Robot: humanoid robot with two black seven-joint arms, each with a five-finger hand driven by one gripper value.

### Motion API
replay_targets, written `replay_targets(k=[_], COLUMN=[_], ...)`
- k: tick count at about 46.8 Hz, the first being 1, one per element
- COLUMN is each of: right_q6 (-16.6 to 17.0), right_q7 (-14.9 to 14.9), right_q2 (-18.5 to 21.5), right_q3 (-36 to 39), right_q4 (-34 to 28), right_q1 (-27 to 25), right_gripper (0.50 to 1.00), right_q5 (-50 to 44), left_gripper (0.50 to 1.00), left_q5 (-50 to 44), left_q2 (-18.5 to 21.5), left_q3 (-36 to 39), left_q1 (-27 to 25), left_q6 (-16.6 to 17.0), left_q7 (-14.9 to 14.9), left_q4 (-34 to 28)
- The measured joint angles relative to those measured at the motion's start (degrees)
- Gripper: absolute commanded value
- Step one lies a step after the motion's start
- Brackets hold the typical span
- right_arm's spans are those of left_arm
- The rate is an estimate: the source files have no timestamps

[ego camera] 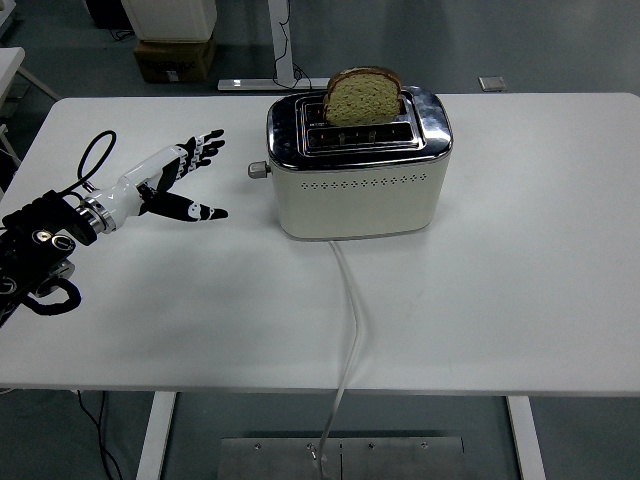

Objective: Press down toaster

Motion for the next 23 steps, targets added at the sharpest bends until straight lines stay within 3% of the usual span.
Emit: replay_targets(k=[14,23], right_q6=[0.0,0.0], right_q7=[0.0,0.0], right_q2=[0.0,0.0], right_q3=[0.0,0.0], right_q4=[0.0,0.0], right_q1=[0.0,0.0], right_gripper=[1.0,1.0], right_q5=[0.0,0.0], left_gripper=[1.0,1.0], left_q5=[-9.5,-20.6], left_q2=[1.2,0.6], left_q3=[-0.5,-0.7], left_q1=[-0.9,-1.9], left_q6=[0.6,4.5], left_q7=[0.0,0.0], left_q4=[1.5,4.0])
